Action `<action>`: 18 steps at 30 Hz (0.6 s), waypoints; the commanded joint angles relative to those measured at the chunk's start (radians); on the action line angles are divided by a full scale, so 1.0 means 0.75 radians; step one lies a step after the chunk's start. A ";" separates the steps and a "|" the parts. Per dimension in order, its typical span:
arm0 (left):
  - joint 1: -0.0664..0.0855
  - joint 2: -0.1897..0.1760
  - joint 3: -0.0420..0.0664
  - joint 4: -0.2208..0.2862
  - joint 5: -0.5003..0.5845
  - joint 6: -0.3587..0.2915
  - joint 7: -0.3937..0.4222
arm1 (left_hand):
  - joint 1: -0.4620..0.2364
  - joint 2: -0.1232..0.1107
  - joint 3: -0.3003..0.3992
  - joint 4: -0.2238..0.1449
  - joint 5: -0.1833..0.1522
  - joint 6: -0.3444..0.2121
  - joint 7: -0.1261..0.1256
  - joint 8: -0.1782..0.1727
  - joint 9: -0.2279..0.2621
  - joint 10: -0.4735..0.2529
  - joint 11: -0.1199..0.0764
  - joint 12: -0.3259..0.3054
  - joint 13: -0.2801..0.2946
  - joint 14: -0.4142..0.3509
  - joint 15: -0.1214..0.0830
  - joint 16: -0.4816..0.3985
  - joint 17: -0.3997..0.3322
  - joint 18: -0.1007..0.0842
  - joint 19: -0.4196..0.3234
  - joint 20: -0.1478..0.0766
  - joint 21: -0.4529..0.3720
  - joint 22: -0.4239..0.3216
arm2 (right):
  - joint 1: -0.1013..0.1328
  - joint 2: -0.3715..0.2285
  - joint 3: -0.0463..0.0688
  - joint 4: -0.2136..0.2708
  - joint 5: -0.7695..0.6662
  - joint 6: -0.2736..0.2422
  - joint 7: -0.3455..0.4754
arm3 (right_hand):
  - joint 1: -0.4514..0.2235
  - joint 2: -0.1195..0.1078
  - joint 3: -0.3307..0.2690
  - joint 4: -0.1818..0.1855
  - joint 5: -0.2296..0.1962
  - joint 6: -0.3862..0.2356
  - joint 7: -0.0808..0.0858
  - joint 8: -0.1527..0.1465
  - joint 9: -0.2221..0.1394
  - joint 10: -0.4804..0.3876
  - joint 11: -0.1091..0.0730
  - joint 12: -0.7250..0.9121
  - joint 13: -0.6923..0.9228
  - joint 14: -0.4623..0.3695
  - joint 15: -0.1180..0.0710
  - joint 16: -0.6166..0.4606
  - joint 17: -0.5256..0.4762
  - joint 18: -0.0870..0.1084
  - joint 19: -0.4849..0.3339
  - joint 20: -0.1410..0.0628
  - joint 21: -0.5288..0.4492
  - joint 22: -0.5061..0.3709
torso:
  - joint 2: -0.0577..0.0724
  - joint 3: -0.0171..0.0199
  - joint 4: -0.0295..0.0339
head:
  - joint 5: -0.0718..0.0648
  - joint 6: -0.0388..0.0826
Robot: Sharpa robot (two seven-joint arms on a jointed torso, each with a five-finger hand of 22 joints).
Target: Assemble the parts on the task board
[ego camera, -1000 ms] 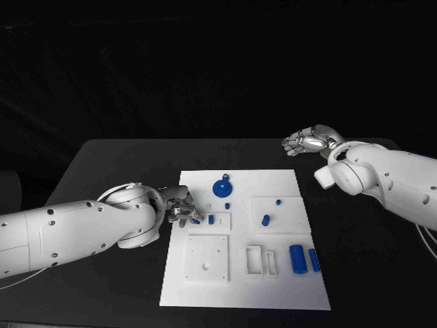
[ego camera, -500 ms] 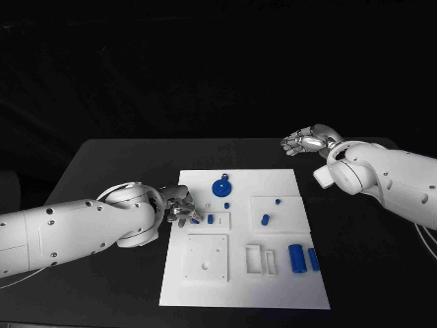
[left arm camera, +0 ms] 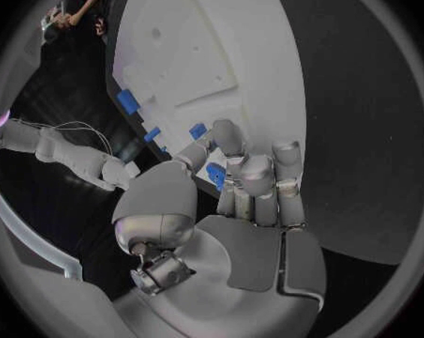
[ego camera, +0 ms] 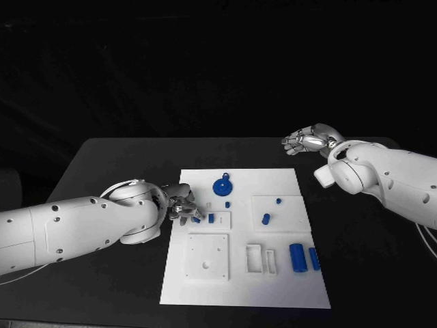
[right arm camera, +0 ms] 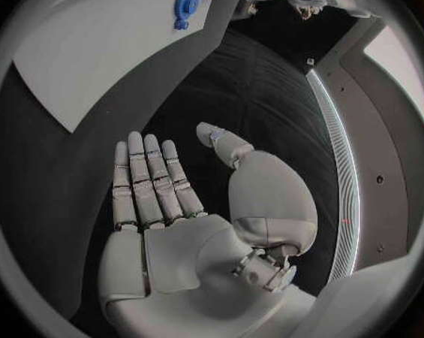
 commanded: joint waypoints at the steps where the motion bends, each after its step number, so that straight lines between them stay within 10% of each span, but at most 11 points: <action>1: -0.014 0.011 -0.008 -0.008 -0.012 0.058 -0.016 | 0.002 -0.011 -0.001 0.007 -0.007 0.041 -0.035 -0.007 -0.005 -0.004 -0.005 0.006 0.002 -0.003 -0.015 0.004 0.002 -0.007 0.010 -0.142 0.004 0.018 | -0.001 0.001 0.001 0.003 0.003 0.018 0.009 | -0.009 0.001 -0.002 0.004 0.002 -0.012 0.022 0.004 -0.002 0.004 0.006 -0.007 -0.001 -0.012 -0.001 0.006 -0.002 0.015 -0.006 0.006 -0.007 0.001 | 0.001 0.0002 -0.0010 | 0.000 -0.002; 18: -0.018 0.014 -0.009 -0.003 -0.012 0.105 -0.025 | 0.016 -0.003 0.007 0.003 0.002 0.041 -0.035 -0.004 -0.006 -0.005 -0.006 0.010 0.001 -0.002 -0.015 0.006 0.003 -0.006 0.008 -0.144 0.005 0.019 | -0.011 0.002 0.001 0.000 0.003 0.022 0.010 | -0.010 0.001 -0.002 0.005 0.005 -0.013 0.022 0.004 -0.002 0.003 0.006 -0.007 -0.002 -0.013 -0.001 0.006 -0.003 0.016 -0.007 0.006 -0.008 0.001 | 0.001 -0.0003 0.0005 | -0.002 -0.010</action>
